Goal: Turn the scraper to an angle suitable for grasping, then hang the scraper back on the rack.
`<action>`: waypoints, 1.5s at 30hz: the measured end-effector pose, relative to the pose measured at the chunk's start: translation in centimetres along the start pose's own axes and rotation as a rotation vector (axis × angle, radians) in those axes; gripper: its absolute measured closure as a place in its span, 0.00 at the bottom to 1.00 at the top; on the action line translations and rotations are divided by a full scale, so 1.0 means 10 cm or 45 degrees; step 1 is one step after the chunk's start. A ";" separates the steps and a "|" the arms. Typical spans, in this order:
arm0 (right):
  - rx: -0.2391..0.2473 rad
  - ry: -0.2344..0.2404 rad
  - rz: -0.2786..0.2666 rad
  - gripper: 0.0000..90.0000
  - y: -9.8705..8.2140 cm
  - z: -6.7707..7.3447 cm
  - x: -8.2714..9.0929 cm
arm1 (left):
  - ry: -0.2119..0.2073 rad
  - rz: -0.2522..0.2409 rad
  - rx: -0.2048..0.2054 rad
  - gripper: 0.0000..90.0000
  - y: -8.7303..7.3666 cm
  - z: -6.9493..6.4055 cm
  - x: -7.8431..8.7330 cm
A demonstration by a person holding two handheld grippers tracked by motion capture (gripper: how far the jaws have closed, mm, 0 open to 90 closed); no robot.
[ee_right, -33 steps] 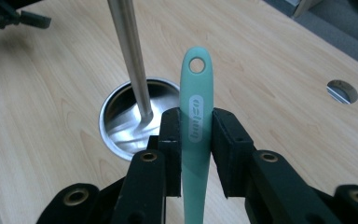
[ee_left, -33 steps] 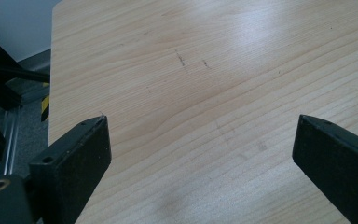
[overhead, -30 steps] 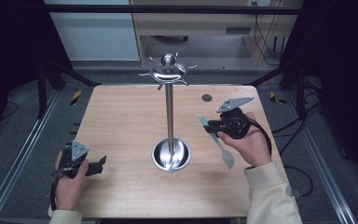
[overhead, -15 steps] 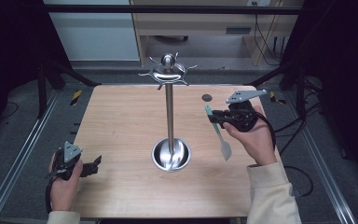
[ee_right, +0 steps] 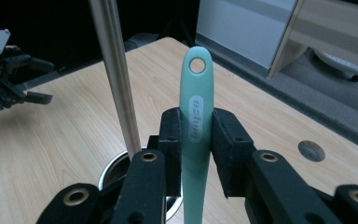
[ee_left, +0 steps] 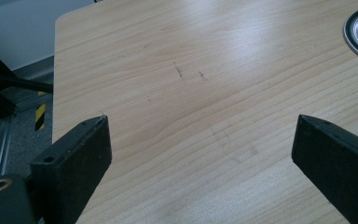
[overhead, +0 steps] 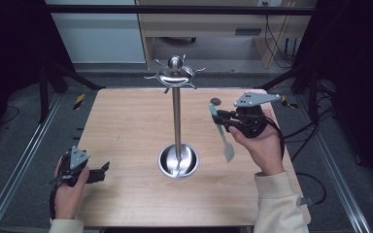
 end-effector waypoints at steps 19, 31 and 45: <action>0.046 -0.044 -0.153 0.83 0.29 0.11 0.33 | 0.007 0.038 -0.034 0.05 -0.02 -0.03 -0.07; 0.083 -0.088 -0.225 0.83 0.40 0.16 0.42 | -0.004 0.051 -0.061 0.05 -0.02 -0.08 -0.08; 0.112 -0.094 -0.309 0.83 0.57 0.32 0.55 | -0.009 0.051 -0.073 0.05 -0.02 -0.10 -0.09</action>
Point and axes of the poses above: each handheld gripper's, and its own axes: x roughly backward along the jaws, y roughly out of its top, z roughly to its left, the point moved 5 cm from there along -x, roughly forward along the jaws, and after that the axes turned 11 degrees about x, right-handed, at the moved point
